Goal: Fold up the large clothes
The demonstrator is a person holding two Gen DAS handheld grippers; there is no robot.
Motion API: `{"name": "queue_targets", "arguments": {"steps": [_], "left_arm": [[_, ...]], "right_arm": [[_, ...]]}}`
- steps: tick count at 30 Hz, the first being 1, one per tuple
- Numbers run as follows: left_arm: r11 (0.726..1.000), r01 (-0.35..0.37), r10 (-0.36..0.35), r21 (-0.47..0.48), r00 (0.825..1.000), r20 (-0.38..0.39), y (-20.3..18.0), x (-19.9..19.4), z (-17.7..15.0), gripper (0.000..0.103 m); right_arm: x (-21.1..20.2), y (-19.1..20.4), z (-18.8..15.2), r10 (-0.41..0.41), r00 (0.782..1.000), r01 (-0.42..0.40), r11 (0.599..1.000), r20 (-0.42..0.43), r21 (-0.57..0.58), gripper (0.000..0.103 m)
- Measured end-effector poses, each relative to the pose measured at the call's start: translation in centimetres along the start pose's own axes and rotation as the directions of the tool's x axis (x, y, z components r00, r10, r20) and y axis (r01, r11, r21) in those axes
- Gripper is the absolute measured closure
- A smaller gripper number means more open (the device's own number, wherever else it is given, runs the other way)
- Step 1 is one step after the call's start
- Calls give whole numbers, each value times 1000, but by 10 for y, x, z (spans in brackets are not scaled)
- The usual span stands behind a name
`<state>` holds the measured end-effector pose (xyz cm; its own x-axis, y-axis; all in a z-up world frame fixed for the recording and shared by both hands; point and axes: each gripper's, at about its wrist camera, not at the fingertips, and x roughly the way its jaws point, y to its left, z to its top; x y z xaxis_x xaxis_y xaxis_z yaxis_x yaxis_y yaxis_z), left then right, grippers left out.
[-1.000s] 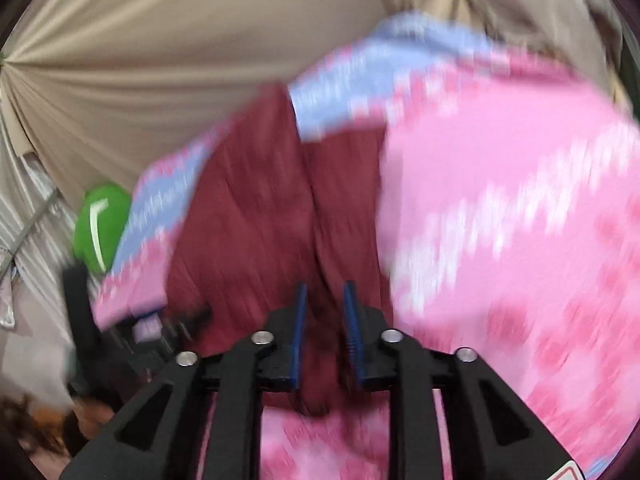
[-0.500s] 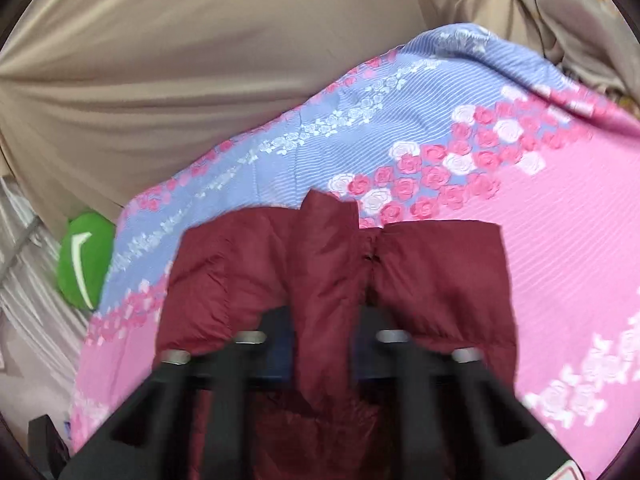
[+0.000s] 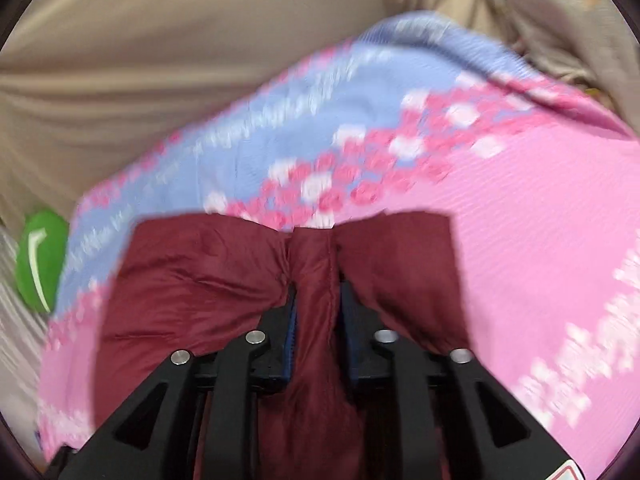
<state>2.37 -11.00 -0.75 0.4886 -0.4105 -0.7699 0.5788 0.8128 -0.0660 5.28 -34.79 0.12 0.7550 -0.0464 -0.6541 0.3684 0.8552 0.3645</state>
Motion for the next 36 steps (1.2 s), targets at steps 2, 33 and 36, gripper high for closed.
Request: {"name": "queue_targets", "arguments": {"steps": [2, 33, 36], "left_arm": [[998, 45, -44, -39, 999, 11, 10, -12, 3, 9], [999, -38, 38, -13, 999, -14, -1, 0, -6, 6], [999, -31, 31, -11, 999, -13, -2, 0, -6, 6]], "right_arm": [[-39, 5, -7, 34, 997, -32, 999, 63, -32, 78], [-37, -6, -51, 86, 993, -94, 991, -86, -91, 98], [-56, -16, -45, 68, 998, -68, 996, -5, -62, 103]]}}
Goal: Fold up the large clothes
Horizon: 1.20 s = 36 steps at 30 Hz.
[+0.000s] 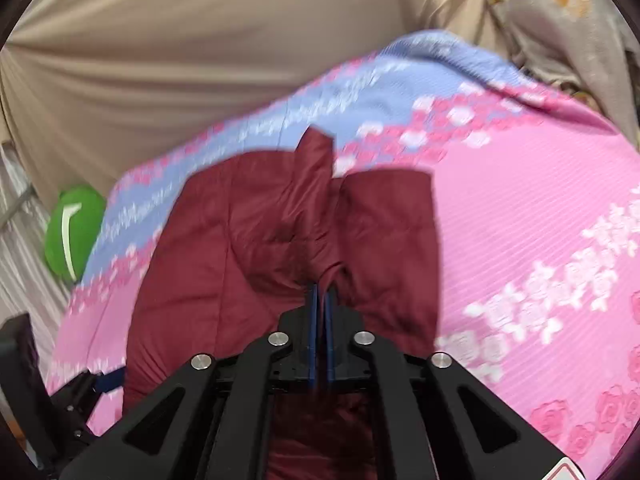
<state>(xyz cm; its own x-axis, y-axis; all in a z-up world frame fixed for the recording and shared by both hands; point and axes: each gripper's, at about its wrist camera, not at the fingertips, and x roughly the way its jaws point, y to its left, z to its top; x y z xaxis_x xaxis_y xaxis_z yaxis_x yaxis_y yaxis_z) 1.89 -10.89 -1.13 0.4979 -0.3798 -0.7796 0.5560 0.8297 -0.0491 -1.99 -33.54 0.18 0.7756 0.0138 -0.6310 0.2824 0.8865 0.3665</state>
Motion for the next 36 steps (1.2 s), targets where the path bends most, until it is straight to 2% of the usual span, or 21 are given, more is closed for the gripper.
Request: {"name": "queue_targets", "arguments": {"steps": [1, 3, 5, 9, 11, 13, 15, 17, 20, 22, 23, 25, 26, 27, 30, 33, 36], "left_arm": [[1000, -4, 4, 7, 1000, 4, -2, 1, 0, 5], [1000, -11, 11, 17, 1000, 9, -5, 2, -1, 5], [1000, -10, 10, 25, 1000, 10, -7, 3, 0, 5], [1000, -17, 17, 20, 1000, 4, -6, 4, 0, 5], [1000, -16, 16, 17, 1000, 3, -5, 5, 0, 5], [1000, -17, 17, 19, 1000, 4, -5, 5, 0, 5], [1000, -21, 21, 22, 1000, 7, -5, 5, 0, 5], [999, -24, 24, 28, 1000, 8, -6, 6, -1, 5], [998, -41, 41, 49, 999, 12, -9, 6, -2, 5], [999, -21, 21, 27, 1000, -1, -3, 3, -1, 5], [1000, -8, 8, 9, 1000, -6, -1, 1, 0, 5], [999, 15, -15, -31, 1000, -4, 8, -6, 3, 5], [998, 17, -17, -54, 1000, 6, 14, -11, 4, 5], [997, 14, -13, -70, 1000, 14, 19, -14, 5, 5], [993, 13, -11, -119, 1000, 17, 33, -21, 10, 5], [988, 24, -25, -156, 1000, -4, 42, -15, 12, 5], [978, 65, -74, -197, 997, -36, 50, -4, 13, 5]], "right_arm": [[1, -4, -1, -23, 1000, 23, 1000, -3, 7, 103], [23, -14, -9, -79, 994, 79, 997, -76, 0, 103], [37, -19, -18, -87, 989, 88, 996, -121, 4, 103], [10, -10, -15, -134, 989, 135, 991, -69, 3, 102], [-13, 3, -15, -132, 991, 132, 990, -13, -42, 98], [-26, 16, -19, -112, 994, 112, 990, 4, -88, 96], [-21, 26, -31, -107, 993, 100, 985, -45, -140, 96], [-2, 25, -44, -145, 986, 128, 976, -86, -174, 98], [4, 22, -48, -155, 983, 137, 976, -95, -169, 98], [-7, 21, -44, -143, 986, 129, 981, -90, -145, 95], [-14, 18, -40, -131, 988, 120, 984, -78, -131, 90], [-25, 14, -36, -129, 990, 122, 986, -56, -116, 66], [-33, 11, -35, -142, 989, 138, 985, -36, -105, 44], [-39, 8, -36, -153, 988, 150, 984, -18, -97, 37], [-40, -1, -39, -135, 989, 131, 989, -53, -70, 31], [-27, -11, -45, -62, 990, 61, 998, -125, -8, 28], [-14, -15, -49, -46, 985, 51, 998, -169, 27, 22]]}}
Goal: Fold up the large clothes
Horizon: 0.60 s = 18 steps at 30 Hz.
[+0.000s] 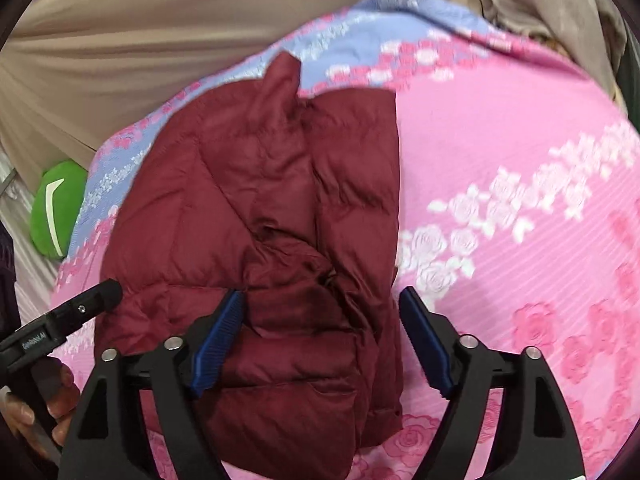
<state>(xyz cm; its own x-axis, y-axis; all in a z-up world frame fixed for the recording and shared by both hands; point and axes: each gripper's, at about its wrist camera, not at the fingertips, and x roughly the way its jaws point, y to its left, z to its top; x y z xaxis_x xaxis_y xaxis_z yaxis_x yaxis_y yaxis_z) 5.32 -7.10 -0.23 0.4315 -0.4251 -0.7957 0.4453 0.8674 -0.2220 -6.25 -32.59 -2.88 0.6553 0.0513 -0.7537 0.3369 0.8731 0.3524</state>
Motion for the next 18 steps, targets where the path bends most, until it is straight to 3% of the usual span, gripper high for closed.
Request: {"name": "queue_targets", "arguments": {"steps": [4, 9, 18], "left_arm": [[994, 88, -91, -60, 995, -46, 10, 15, 2, 5], [964, 218, -235, -152, 966, -107, 22, 37, 2, 5], [968, 238, -246, -79, 962, -119, 10, 43, 8, 5]], "right_arm": [[11, -9, 2, 53, 998, -52, 998, -31, 45, 20], [25, -19, 3, 130, 990, -124, 988, -57, 91, 15], [36, -11, 13, 150, 986, -146, 987, -73, 61, 14]]}}
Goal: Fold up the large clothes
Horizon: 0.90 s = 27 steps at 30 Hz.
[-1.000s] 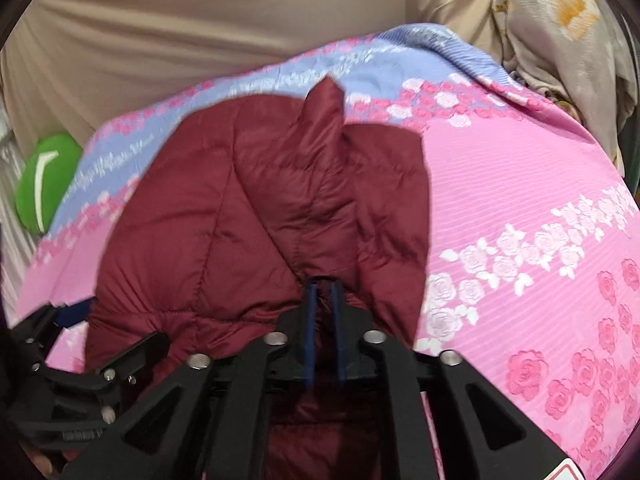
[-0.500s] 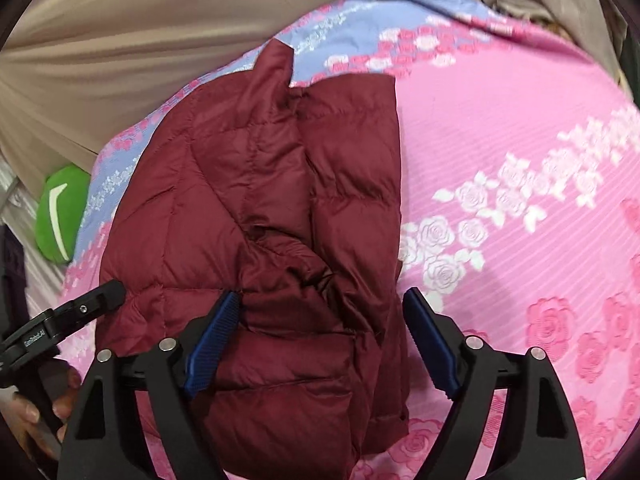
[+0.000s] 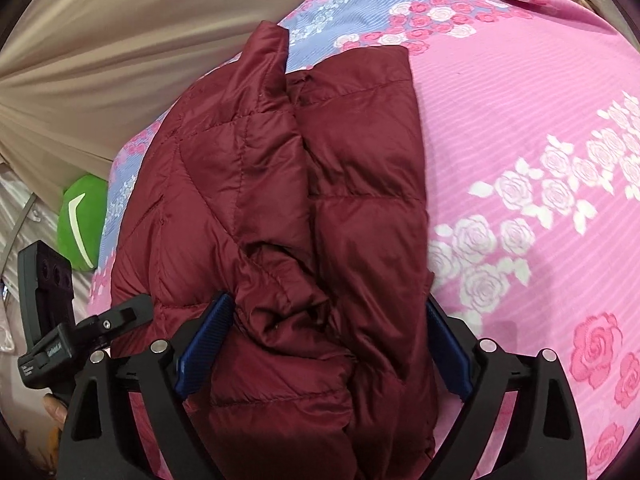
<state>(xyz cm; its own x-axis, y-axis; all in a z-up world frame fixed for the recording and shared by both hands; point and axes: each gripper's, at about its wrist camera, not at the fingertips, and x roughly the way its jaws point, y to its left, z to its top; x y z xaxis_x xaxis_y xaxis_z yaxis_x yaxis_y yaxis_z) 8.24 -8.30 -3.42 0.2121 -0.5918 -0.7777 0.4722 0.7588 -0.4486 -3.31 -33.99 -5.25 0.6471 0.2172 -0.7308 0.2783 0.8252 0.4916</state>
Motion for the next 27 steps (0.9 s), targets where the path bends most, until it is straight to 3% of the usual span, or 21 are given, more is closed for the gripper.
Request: {"name": "queue_targets", "arguments": {"steps": [4, 6, 9, 13, 19, 27], "left_arm": [[997, -35, 33, 73, 999, 37, -10, -7, 6, 21], [991, -53, 45, 125, 997, 63, -17, -14, 12, 33], [977, -69, 48, 204, 993, 105, -32, -28, 19, 49], [953, -96, 48, 287, 984, 170, -53, -46, 25, 61], [929, -110, 14, 353, 964, 266, -73, -81, 37, 63], [891, -187, -19, 415, 896, 444, -88, -145, 38, 63]], "right_arm": [[4, 5, 4, 35, 999, -35, 999, -7, -6, 33], [0, 12, 6, 55, 998, -55, 998, 12, -23, 60], [-13, 25, 5, 69, 996, -66, 996, 59, -54, 77], [-33, 53, 5, 30, 988, -9, 991, 153, -132, 84], [-76, 89, 9, 22, 953, 45, 977, 301, -211, 85], [-123, 132, 18, 85, 886, 60, 954, 457, -294, 85]]}}
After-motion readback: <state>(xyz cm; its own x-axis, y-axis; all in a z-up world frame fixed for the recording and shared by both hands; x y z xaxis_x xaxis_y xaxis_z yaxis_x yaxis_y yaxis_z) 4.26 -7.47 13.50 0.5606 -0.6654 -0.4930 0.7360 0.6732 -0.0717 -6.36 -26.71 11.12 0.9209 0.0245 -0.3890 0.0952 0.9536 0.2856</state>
